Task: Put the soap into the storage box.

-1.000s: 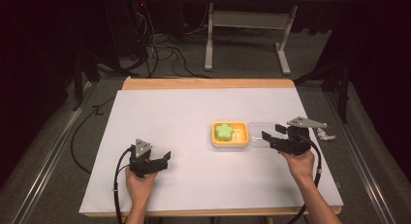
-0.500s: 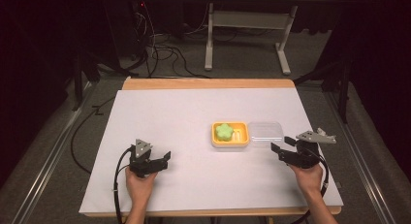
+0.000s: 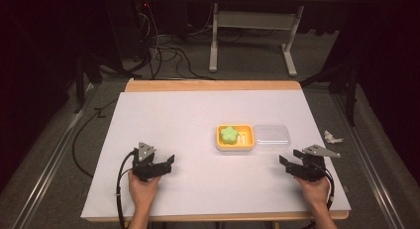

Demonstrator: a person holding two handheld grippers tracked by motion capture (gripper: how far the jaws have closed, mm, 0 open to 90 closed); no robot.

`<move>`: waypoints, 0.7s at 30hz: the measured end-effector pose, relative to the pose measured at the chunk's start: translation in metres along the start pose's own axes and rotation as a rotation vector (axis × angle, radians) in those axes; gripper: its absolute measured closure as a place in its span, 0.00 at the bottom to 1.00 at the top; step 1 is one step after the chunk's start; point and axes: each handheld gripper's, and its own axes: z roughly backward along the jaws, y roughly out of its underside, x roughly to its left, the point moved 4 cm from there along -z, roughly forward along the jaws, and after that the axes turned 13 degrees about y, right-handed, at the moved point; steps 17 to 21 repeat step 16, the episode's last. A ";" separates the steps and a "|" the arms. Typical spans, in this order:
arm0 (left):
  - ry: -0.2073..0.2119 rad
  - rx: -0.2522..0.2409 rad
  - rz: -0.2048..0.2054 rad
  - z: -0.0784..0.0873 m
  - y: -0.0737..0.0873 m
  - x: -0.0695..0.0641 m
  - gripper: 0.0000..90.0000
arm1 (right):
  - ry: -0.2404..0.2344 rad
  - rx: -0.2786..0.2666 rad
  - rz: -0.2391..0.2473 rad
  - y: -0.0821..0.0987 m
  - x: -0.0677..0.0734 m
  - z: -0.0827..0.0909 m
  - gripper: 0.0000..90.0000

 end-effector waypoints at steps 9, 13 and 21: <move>0.000 -0.004 -0.002 0.000 0.000 0.000 0.16 | 0.035 -0.012 -0.005 0.010 -0.001 -0.003 0.38; 0.001 -0.004 -0.002 0.000 0.000 -0.001 0.16 | 0.044 -0.015 0.015 0.010 0.000 -0.003 0.38; 0.001 -0.003 -0.002 0.000 0.000 0.000 0.16 | 0.049 -0.018 0.036 0.010 0.001 -0.004 0.38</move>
